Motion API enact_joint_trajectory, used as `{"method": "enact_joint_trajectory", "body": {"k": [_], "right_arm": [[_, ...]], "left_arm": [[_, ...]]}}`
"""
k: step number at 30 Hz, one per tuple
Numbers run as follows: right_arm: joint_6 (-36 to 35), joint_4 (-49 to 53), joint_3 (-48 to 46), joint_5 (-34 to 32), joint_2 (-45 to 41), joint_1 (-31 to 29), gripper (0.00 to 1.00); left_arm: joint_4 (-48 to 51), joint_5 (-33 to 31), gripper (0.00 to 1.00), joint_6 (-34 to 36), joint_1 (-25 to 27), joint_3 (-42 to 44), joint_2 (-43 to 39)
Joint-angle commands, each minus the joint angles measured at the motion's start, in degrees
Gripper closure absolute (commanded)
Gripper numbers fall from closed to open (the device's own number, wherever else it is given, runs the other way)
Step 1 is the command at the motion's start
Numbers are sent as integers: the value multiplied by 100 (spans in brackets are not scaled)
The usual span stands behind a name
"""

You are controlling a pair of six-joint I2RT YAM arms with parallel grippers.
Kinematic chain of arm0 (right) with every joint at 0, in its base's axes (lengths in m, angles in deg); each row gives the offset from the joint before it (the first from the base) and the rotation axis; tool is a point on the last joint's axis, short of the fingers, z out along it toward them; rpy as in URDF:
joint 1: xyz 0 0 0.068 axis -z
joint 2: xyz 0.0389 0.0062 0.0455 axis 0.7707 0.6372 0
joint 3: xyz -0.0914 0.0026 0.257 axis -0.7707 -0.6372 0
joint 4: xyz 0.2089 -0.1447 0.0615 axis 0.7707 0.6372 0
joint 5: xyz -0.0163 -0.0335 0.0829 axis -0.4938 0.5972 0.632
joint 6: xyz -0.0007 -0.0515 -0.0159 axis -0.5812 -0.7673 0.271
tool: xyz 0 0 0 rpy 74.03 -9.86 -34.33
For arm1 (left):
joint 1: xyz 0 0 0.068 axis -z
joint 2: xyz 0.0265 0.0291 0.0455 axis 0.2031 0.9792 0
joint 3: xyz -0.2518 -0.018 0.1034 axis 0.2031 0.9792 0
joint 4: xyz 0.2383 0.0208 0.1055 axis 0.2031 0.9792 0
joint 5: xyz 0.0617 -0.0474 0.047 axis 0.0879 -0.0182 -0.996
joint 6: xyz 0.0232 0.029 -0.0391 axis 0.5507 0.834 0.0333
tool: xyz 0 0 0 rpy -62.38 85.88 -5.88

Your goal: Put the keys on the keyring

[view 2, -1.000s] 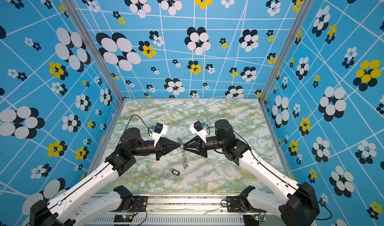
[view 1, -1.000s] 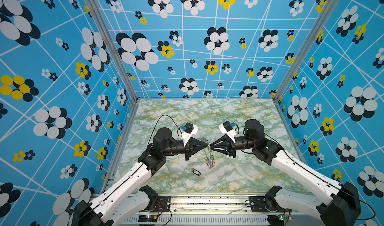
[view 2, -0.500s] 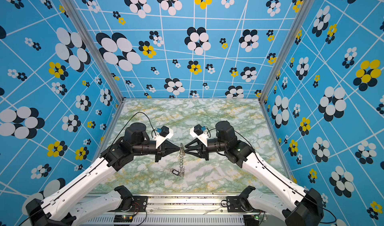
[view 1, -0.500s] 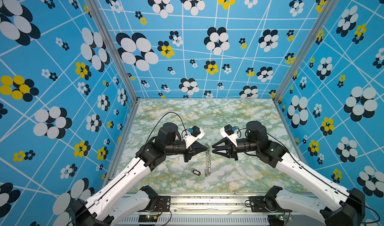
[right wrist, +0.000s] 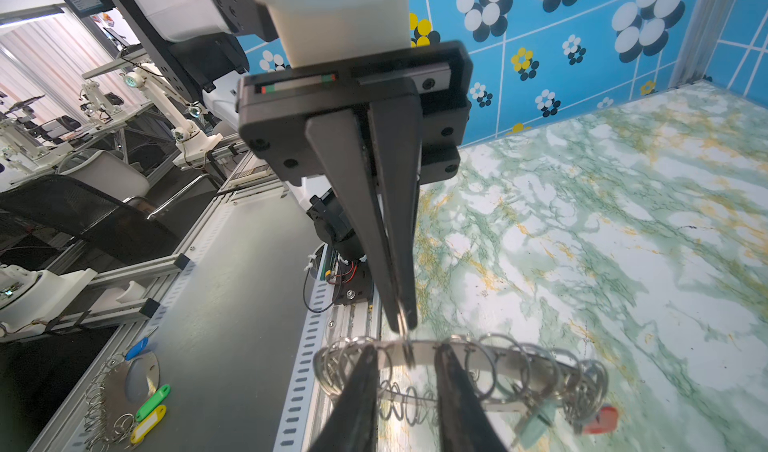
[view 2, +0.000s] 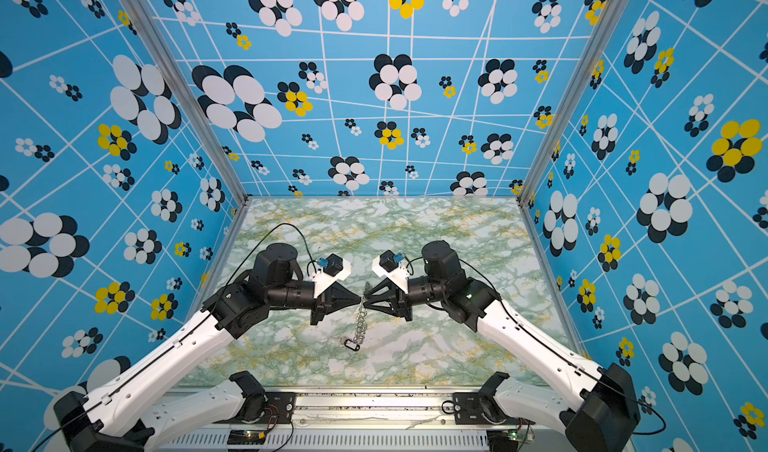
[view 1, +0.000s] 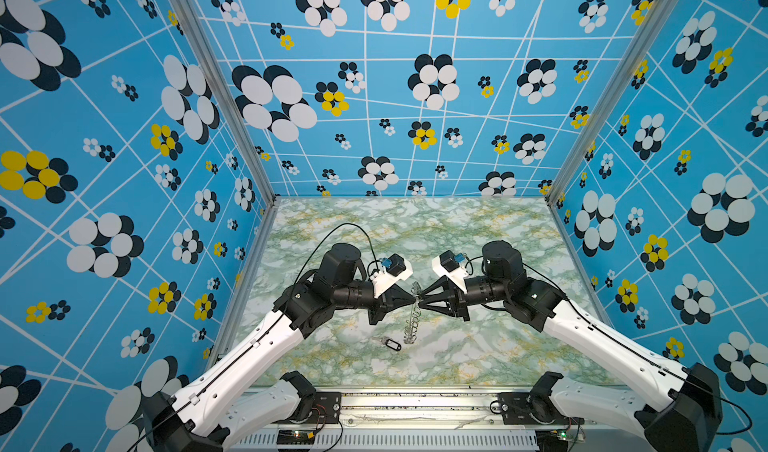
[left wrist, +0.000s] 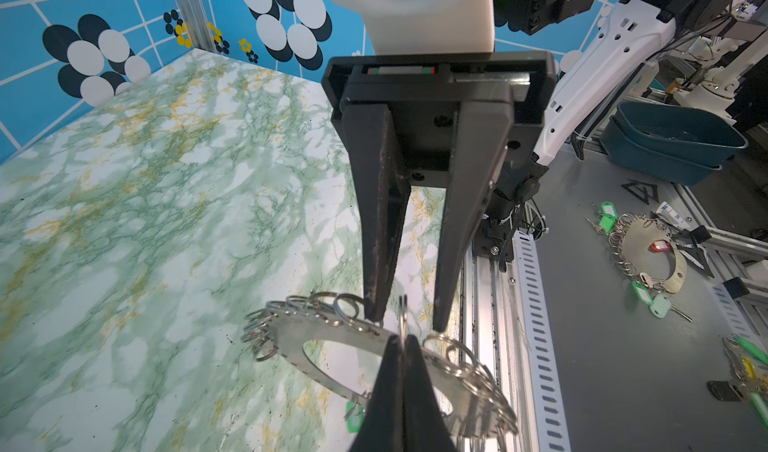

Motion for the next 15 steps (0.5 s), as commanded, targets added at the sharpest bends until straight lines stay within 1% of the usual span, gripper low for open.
{"method": "enact_joint_trajectory", "body": {"k": [1, 3, 6, 10, 14, 15], "right_arm": [[-29, -82, 185, 164, 65, -44, 75], [-5, -102, 198, 181, 79, -57, 77], [-9, -85, 190, 185, 77, -61, 83], [5, -93, 180, 180, 49, -65, 89], [15, -86, 192, 188, 32, -66, 99], [26, -85, 200, 197, 33, -66, 100]], "left_arm": [[39, 130, 100, 133, 45, -244, 32], [66, 138, 100, 143, 60, -275, 45], [74, 138, 100, 152, 63, -286, 36], [138, 165, 100, 169, 71, -313, 66], [191, 167, 100, 187, 72, -338, 80], [192, 158, 100, 187, 72, -338, 74]]}}
